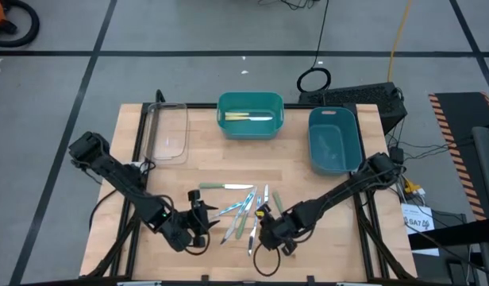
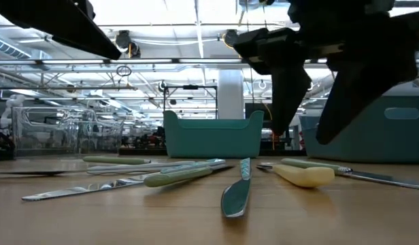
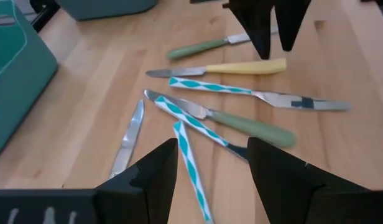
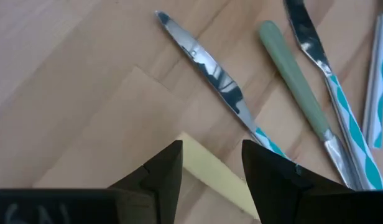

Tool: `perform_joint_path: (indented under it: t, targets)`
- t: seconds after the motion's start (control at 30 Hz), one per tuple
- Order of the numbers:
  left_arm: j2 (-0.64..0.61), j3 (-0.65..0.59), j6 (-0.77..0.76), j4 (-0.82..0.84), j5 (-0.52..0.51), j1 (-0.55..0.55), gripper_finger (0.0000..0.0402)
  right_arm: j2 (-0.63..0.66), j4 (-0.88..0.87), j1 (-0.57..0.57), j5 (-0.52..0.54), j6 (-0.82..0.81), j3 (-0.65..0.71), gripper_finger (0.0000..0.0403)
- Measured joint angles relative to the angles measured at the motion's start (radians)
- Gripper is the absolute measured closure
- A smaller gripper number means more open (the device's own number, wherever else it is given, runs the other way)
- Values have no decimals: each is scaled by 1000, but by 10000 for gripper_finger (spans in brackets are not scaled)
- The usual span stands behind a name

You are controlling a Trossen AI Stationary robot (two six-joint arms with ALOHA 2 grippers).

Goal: Sort silverware by color (type)
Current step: Put the yellow knife into the green bin

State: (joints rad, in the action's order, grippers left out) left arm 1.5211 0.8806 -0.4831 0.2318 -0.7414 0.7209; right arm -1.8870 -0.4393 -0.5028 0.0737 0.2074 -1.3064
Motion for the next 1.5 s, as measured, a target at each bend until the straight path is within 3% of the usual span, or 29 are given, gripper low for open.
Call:
perform_joint_path:
  t: [0.27,0.67,0.93,1.03,1.27,1.5]
  targets:
    - [0,0,18,3,-1,-31,199,-50,8,48,-144,105,0,243]
    - [0,0,35,3,-1,-42,199,-101,16,75,-168,235,-2,245]
    - [0,0,6,3,-1,-42,199,-103,17,89,-214,301,-1,310]
    - [0,0,-13,3,-1,-42,199,-103,23,89,-213,314,0,331]
    - [0,0,-43,3,-1,-35,199,-103,69,89,-201,321,2,330]
    - [0,0,-35,3,-1,-36,199,-104,33,85,-72,297,-67,330]
